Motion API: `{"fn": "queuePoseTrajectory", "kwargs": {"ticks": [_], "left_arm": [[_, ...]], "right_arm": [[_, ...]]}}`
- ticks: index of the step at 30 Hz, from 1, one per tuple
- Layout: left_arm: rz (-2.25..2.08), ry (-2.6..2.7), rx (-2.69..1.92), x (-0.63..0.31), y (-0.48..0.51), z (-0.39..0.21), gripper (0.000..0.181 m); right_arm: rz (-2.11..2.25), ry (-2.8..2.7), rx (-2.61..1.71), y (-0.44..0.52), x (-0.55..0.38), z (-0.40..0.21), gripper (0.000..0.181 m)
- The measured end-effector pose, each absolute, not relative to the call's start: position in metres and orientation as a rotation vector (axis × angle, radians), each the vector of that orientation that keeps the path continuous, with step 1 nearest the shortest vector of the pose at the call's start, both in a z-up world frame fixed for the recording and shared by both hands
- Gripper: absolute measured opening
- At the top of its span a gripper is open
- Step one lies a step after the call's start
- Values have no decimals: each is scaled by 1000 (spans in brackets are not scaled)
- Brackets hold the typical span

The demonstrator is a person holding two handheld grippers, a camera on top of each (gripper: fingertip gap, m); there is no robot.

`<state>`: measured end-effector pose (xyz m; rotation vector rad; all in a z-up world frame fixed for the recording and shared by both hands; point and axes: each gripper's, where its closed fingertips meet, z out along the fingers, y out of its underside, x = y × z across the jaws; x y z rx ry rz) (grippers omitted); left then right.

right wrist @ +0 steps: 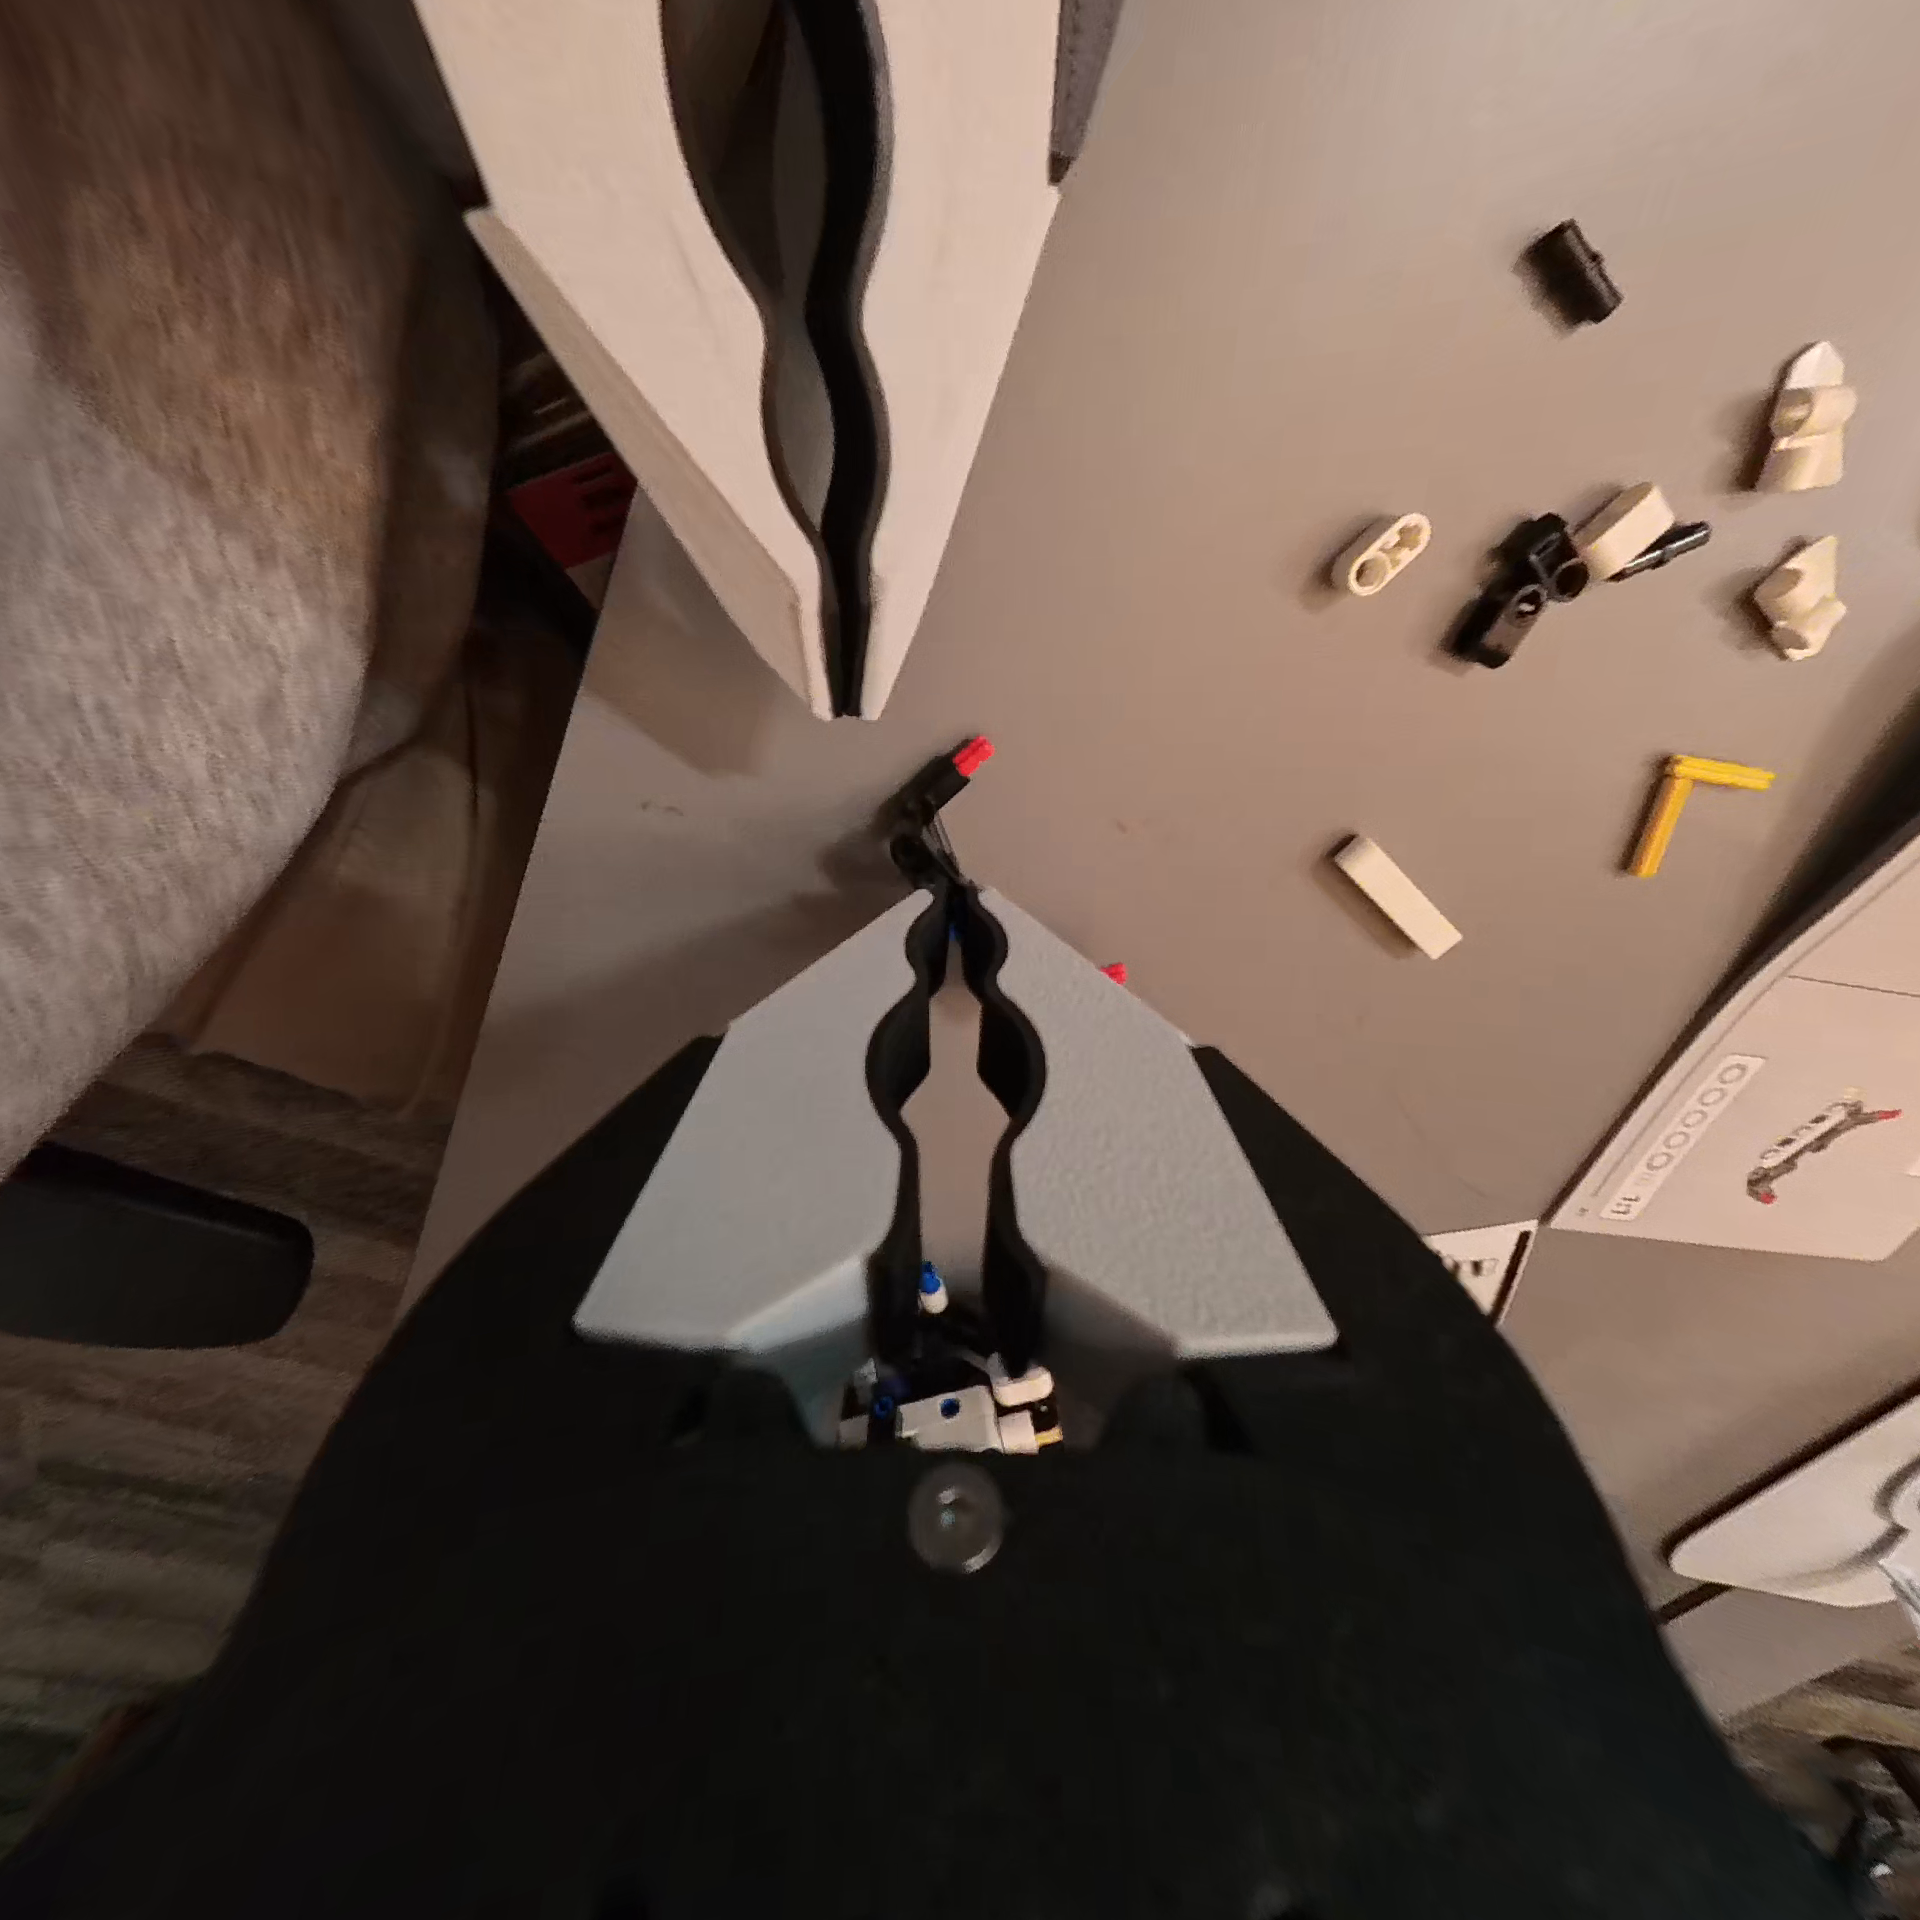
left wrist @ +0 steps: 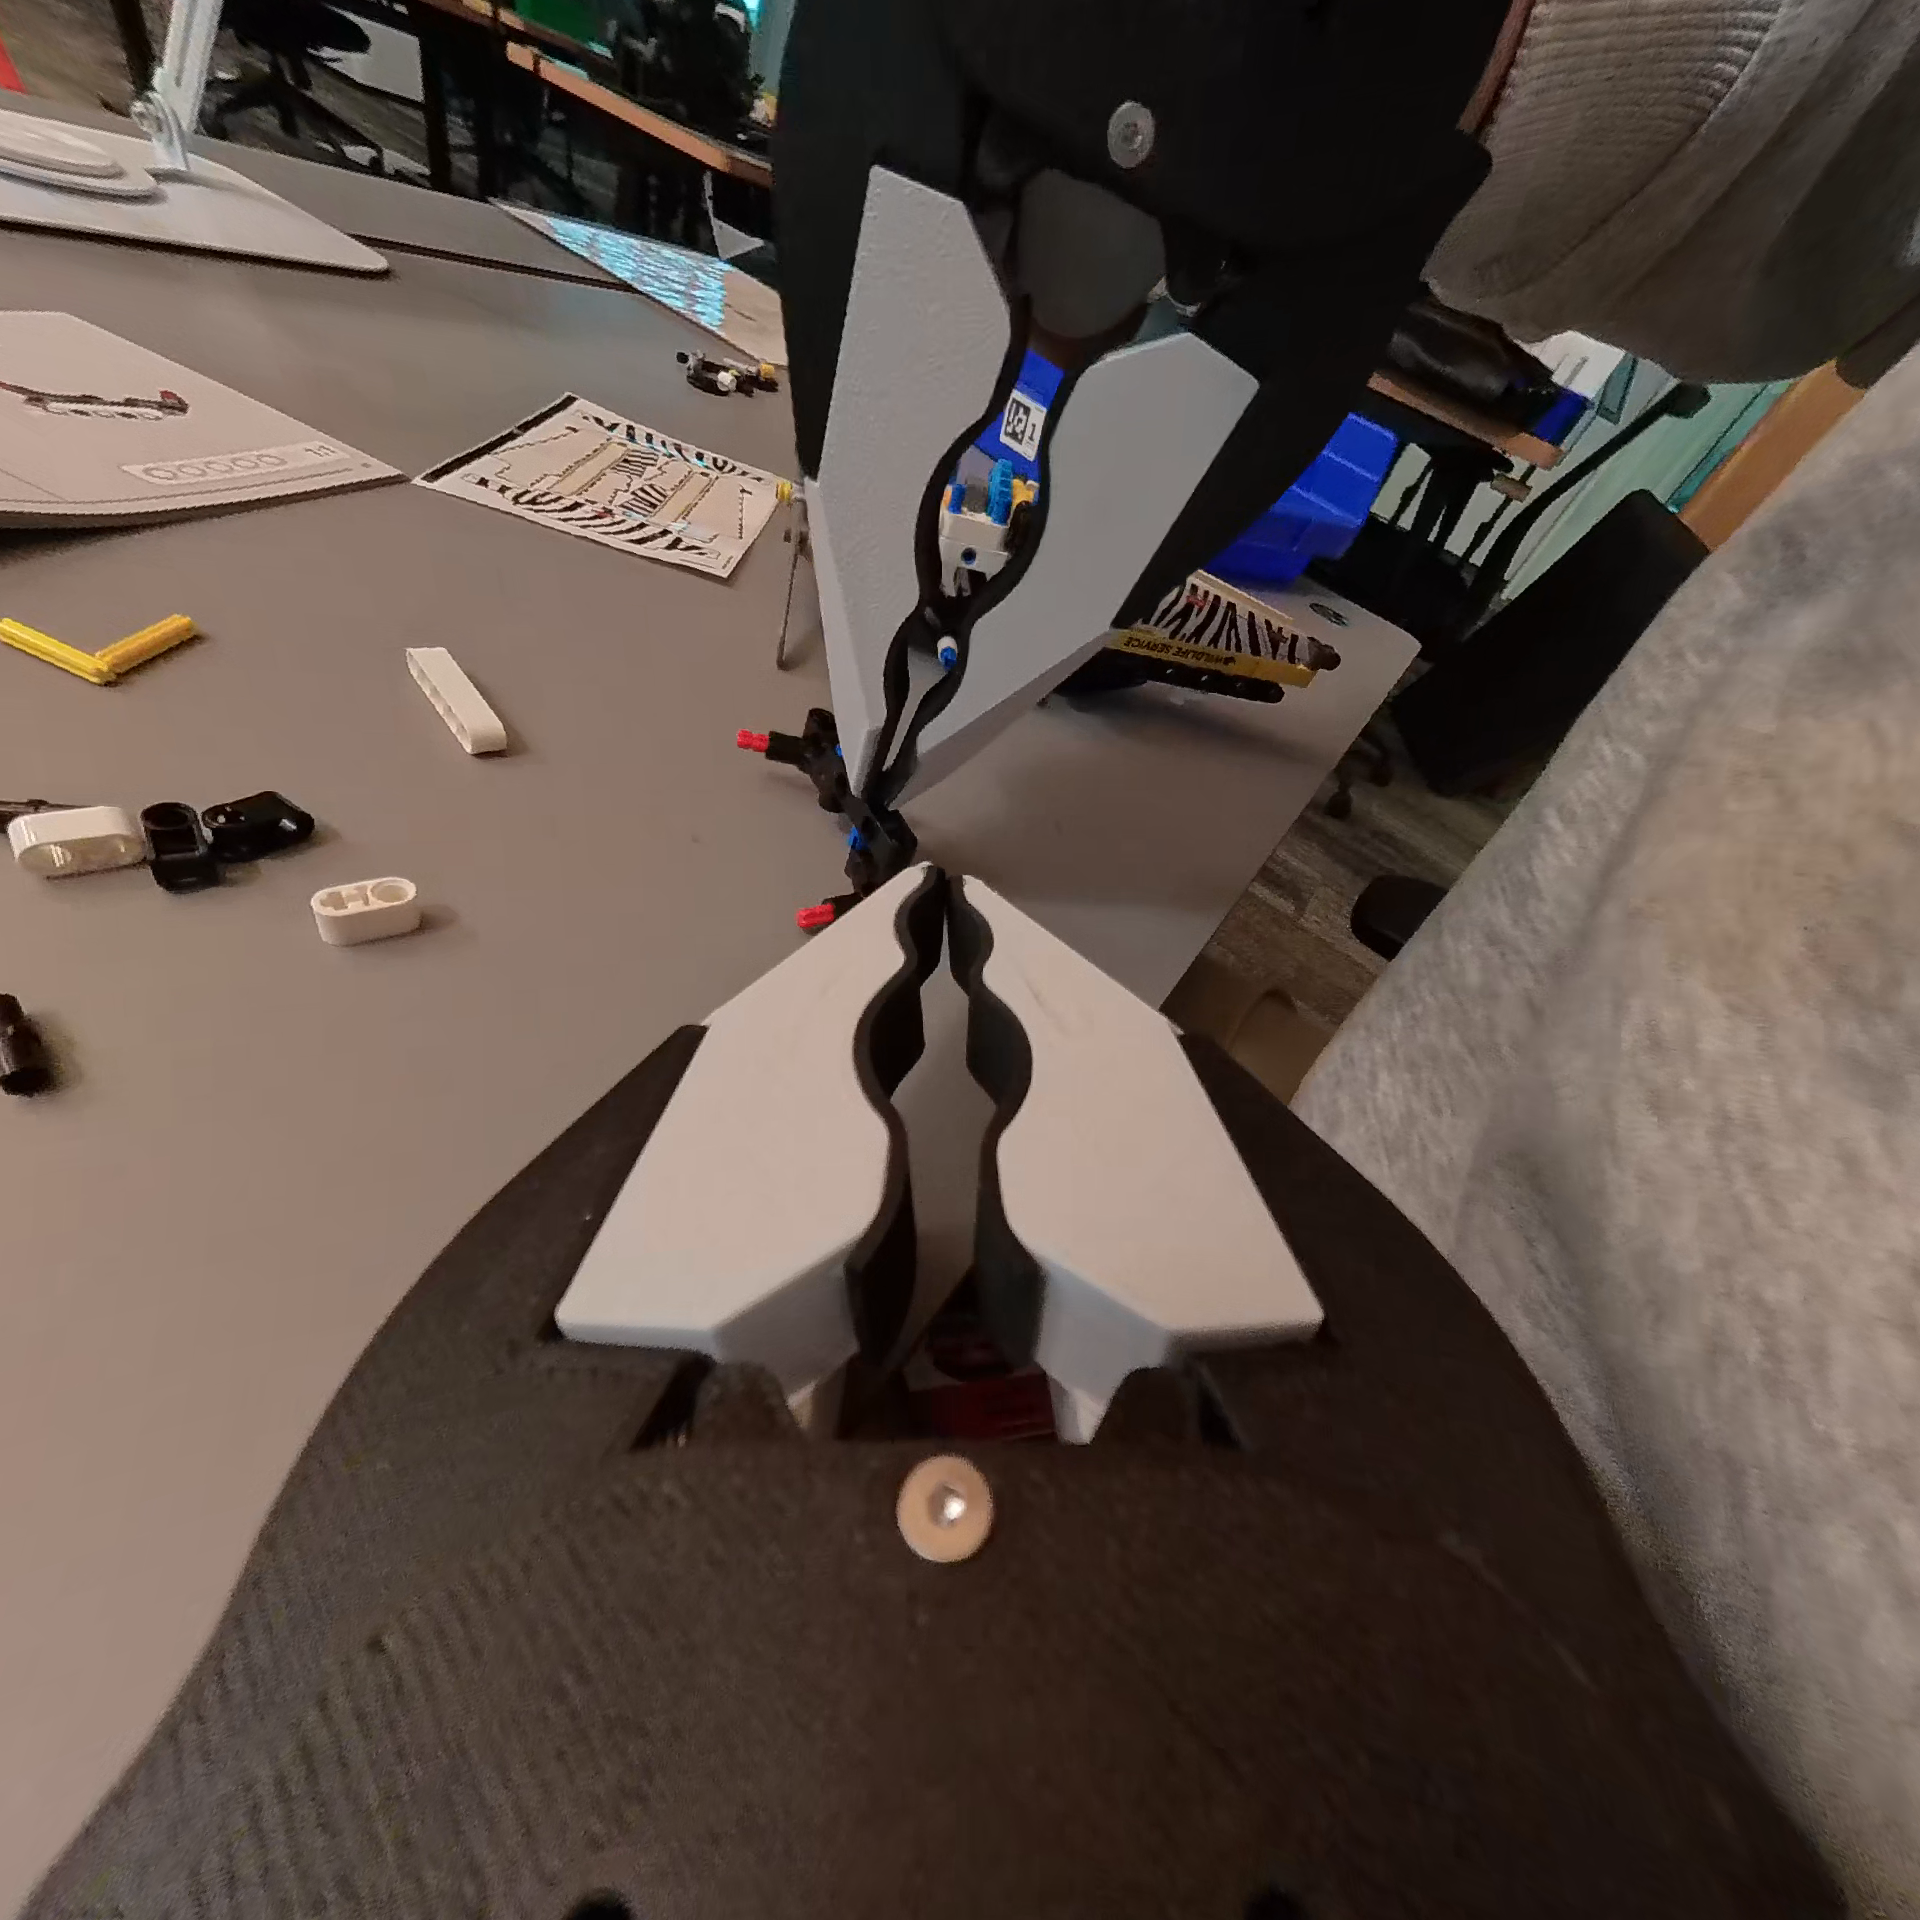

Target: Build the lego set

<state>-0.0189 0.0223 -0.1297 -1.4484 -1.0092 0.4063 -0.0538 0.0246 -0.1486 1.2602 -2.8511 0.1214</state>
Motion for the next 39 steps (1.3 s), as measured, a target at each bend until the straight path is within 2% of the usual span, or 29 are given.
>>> {"fn": "queuePoseTrajectory", "kwargs": {"ticks": [14, 20, 24, 27, 35, 39], "left_arm": [[400, -991, -1450, -18, 21, -129, 0], [397, -988, -1448, -18, 20, -129, 0], [396, -988, -1447, -18, 19, -130, 0], [395, -987, -1447, -17, 18, -130, 0], [385, -981, -1441, -17, 17, -129, 0], [382, -980, -1440, -17, 17, -129, 0]], "right_arm": [[87, -2903, 1136, 12, -54, -146, 0], [167, -2814, 1231, 5, -61, -134, 0], [181, -2852, 1298, 4, -65, -136, 11], [204, -2919, 1346, 2, -60, -138, 13], [130, -3005, 1433, 10, -58, -146, 13], [111, -3006, 1435, 12, -58, -149, 5]]}}
